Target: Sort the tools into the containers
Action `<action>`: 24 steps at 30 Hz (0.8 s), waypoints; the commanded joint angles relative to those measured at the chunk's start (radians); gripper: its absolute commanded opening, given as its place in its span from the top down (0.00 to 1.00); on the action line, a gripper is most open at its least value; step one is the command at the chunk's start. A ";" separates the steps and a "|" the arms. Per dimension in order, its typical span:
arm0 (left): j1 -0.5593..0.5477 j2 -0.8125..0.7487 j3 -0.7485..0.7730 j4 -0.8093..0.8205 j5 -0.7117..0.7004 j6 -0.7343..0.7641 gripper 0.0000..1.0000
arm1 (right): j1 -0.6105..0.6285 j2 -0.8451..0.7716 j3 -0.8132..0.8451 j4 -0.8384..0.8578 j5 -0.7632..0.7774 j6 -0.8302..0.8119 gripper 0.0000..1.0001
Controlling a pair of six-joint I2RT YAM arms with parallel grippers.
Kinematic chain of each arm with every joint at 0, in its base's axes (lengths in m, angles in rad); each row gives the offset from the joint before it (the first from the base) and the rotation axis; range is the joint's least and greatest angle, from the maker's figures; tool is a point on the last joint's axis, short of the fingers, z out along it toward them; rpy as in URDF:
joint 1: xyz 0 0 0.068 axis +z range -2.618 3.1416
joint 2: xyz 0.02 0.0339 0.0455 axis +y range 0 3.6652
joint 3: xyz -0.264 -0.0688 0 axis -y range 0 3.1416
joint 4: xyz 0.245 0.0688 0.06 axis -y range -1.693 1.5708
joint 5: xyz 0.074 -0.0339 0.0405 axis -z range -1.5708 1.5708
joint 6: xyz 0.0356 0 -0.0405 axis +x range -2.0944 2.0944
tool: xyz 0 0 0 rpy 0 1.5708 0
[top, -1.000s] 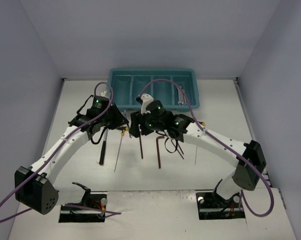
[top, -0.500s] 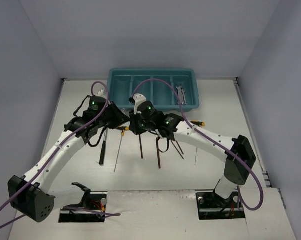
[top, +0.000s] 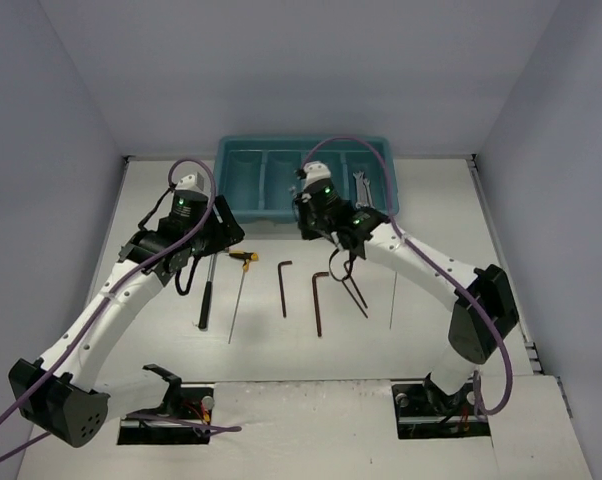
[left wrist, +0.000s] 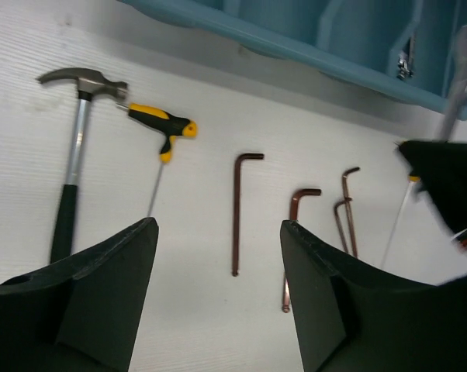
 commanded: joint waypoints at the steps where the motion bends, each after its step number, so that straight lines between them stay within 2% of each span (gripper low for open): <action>1: 0.006 -0.066 0.017 -0.054 -0.107 0.102 0.37 | -0.173 0.077 0.154 0.016 0.074 -0.094 1.00; 4: 0.006 -0.081 -0.018 -0.073 -0.098 0.112 0.37 | -0.311 0.207 0.280 0.002 0.023 -0.097 0.99; 11: -0.004 -0.067 -0.062 -0.079 0.013 0.070 0.37 | -0.393 0.524 0.525 -0.012 -0.016 -0.096 0.93; 15: -0.022 -0.035 -0.049 -0.075 0.023 0.041 0.37 | -0.422 0.603 0.585 -0.013 -0.029 -0.082 0.91; 18: -0.053 0.026 -0.018 -0.072 0.009 0.005 0.37 | -0.431 0.629 0.618 -0.013 -0.036 -0.092 0.84; 21: -0.091 0.101 0.005 -0.069 0.001 -0.028 0.37 | -0.433 0.627 0.627 -0.016 -0.041 -0.106 0.77; 24: -0.120 0.188 0.021 -0.044 -0.001 -0.072 0.37 | -0.434 0.574 0.608 -0.021 -0.044 -0.111 0.74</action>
